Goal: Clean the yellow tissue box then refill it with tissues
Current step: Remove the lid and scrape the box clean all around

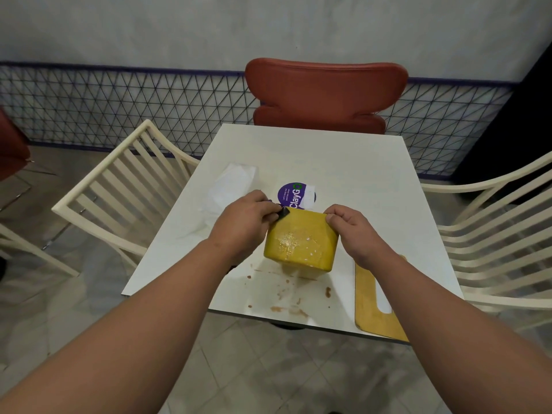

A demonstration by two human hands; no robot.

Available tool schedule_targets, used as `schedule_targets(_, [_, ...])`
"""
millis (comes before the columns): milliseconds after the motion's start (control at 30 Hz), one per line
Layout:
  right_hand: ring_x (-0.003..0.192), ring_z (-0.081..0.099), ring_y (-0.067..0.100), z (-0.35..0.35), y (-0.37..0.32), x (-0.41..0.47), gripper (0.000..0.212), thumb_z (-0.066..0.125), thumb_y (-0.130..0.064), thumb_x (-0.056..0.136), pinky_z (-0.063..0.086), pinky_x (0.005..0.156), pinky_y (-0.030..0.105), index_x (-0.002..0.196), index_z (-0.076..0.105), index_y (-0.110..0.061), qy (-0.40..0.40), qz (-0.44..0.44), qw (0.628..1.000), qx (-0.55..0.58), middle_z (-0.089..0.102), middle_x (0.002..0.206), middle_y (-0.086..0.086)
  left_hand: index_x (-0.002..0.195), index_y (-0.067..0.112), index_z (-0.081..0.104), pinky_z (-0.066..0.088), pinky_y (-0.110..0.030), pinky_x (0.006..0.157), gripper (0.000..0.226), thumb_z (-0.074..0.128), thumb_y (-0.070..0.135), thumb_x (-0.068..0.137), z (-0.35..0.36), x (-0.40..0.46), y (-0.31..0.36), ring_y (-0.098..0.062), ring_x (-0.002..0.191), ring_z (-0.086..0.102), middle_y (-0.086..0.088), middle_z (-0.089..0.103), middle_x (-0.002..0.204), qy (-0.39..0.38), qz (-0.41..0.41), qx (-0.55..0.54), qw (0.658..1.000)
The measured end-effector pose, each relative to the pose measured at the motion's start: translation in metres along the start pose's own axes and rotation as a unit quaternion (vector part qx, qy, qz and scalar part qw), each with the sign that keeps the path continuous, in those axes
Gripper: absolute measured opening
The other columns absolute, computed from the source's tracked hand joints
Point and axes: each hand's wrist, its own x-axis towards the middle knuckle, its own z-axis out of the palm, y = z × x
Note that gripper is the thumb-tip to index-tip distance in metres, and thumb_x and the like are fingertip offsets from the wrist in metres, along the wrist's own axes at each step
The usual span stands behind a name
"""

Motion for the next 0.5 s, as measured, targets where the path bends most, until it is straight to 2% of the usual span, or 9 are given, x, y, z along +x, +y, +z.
schedule_targets(67, [0.071,0.043,0.012,0.0,0.0,0.001,0.024,0.042,-0.01,0.098,0.036,0.066,0.029,0.08,0.057,-0.011,0.009,-0.002,1.0,-0.006,0.049,0.075,0.001,0.117,0.021,0.069,0.043,-0.025,0.077,0.025,0.056,0.023,0.095,0.002,-0.012,-0.002,-0.019,0.095,0.057,0.003,0.059,0.107,0.004,0.002,-0.021,1.0])
schedule_targets(200, [0.07,0.043,0.011,-0.001,0.0,0.001,0.023,0.042,-0.008,0.098,0.036,0.065,0.026,0.082,0.057,-0.007,0.002,-0.006,1.0,-0.014,0.049,0.075,0.001,0.118,0.021,0.068,0.038,-0.018,0.075,0.026,0.057,0.024,0.095,0.006,-0.045,-0.009,-0.017,0.093,0.057,0.006,0.059,0.106,-0.017,0.012,-0.026,0.999])
schedule_targets(267, [0.069,0.043,0.01,0.0,0.0,0.001,0.023,0.042,-0.008,0.098,0.035,0.063,0.025,0.081,0.057,-0.006,0.002,-0.005,1.0,-0.012,0.049,0.075,0.001,0.118,0.022,0.068,0.039,-0.02,0.076,0.026,0.056,0.026,0.096,0.006,-0.044,-0.01,-0.017,0.093,0.057,0.006,0.058,0.107,-0.021,0.009,-0.024,0.999])
schedule_targets(400, [0.065,0.043,0.005,0.0,0.0,0.0,0.024,0.042,-0.01,0.098,0.036,0.059,0.017,0.08,0.058,-0.009,0.005,-0.003,1.0,-0.016,0.049,0.073,-0.003,0.119,0.022,0.067,0.037,-0.02,0.076,0.027,0.053,0.026,0.097,0.004,-0.019,-0.003,-0.015,0.096,0.055,0.004,0.058,0.108,0.02,-0.047,-0.048,0.998])
schedule_targets(500, [0.064,0.045,0.002,0.0,0.0,0.001,0.023,0.042,-0.01,0.099,0.037,0.059,0.015,0.082,0.058,-0.008,0.015,0.002,1.0,-0.011,0.051,0.073,-0.004,0.12,0.021,0.066,0.037,-0.019,0.076,0.027,0.052,0.027,0.097,0.007,-0.028,0.0,-0.013,0.093,0.054,0.005,0.057,0.106,0.017,-0.047,-0.063,0.997])
